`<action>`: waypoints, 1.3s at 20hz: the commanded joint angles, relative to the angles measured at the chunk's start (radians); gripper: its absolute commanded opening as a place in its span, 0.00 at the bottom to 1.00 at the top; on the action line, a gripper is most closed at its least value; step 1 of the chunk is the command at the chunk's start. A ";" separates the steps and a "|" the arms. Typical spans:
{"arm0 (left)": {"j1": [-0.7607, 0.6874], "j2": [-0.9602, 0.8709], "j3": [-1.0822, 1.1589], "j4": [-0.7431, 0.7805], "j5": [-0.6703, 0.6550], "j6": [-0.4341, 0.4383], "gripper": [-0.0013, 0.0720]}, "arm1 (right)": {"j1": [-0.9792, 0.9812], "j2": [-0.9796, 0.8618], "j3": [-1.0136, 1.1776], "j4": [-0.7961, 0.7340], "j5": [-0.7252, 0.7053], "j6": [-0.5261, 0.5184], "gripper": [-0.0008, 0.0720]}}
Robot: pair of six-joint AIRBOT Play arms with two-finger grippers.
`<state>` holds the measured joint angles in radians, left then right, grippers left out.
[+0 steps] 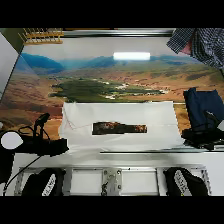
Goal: Fold the clothes and pants, and hang the long-sleeved shirts on hangers.
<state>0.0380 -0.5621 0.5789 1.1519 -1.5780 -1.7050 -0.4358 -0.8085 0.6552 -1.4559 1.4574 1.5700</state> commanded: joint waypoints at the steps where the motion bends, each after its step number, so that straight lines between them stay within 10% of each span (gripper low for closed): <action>1: 0.001 -0.137 0.094 -0.002 0.085 0.055 0.02 | 0.044 -0.053 0.076 -0.006 0.007 0.011 0.02; 18: -0.003 -0.948 0.615 -0.002 0.281 0.232 0.03 | 0.245 -0.640 0.531 0.056 -0.270 0.106 0.04; 19: -0.003 -0.963 0.626 -0.002 0.288 0.232 0.19 | 0.244 -0.641 0.531 0.079 -0.301 0.105 0.14; 20: -0.001 -0.967 0.639 -0.001 0.304 0.232 0.62 | 0.244 -0.639 0.533 0.104 -0.333 0.093 0.50; 21: 0.005 -0.966 0.658 -0.005 0.319 0.230 0.70 | 0.242 -0.635 0.538 0.133 -0.360 0.064 0.86; 26: -0.008 -0.848 0.664 -0.026 0.363 0.232 0.69 | 0.143 -0.613 0.558 0.177 -0.248 -0.191 0.87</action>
<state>0.0380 -1.4628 1.2465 1.1328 -1.2522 -1.4750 -0.2375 -1.4273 1.2064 -1.3113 1.1538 1.5261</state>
